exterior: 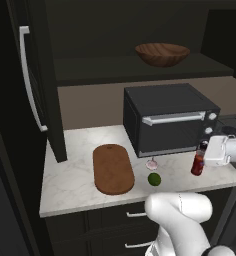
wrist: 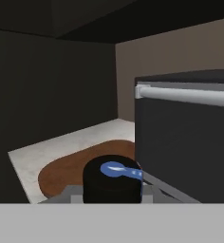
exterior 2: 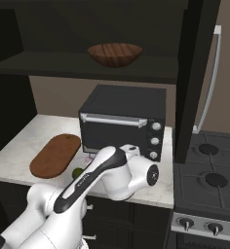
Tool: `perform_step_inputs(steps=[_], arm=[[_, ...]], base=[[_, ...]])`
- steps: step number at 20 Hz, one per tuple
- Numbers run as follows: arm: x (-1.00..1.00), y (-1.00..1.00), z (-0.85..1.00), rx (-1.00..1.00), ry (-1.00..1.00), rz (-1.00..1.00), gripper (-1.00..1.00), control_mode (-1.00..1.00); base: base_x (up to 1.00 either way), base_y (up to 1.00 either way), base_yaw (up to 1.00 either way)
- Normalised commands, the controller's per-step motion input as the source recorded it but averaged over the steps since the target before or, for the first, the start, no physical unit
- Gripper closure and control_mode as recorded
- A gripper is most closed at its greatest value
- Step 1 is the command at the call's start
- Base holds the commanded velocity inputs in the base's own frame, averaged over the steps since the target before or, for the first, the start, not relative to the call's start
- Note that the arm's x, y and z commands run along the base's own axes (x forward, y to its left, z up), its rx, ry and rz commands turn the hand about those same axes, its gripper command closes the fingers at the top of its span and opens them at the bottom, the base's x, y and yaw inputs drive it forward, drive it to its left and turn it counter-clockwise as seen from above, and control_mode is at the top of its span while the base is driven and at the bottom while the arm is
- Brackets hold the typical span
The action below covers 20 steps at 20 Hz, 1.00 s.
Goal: Open the cabinet. Place the bowl and condiment on the counter. Then place the lime and garlic on the cutting board.
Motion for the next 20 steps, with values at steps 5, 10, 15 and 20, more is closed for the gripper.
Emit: perform_step_inputs(steps=[5, 10, 15, 20], arm=[[0.09, -0.05, -0.16, 0.0, 0.0, 0.01, 1.0, -1.0], [0.13, -0.01, -0.14, 0.0, 0.0, 0.01, 1.0, -1.0], [0.15, -0.01, -0.13, 0.0, 0.0, 0.01, 1.0, -1.0], [0.16, -0.01, -0.13, 0.0, 0.0, 0.01, 1.0, -1.0]], base=[[0.0, 0.0, 0.0], [0.0, 0.0, 0.0], [0.0, 0.0, 0.0], [0.0, 0.0, 0.0]])
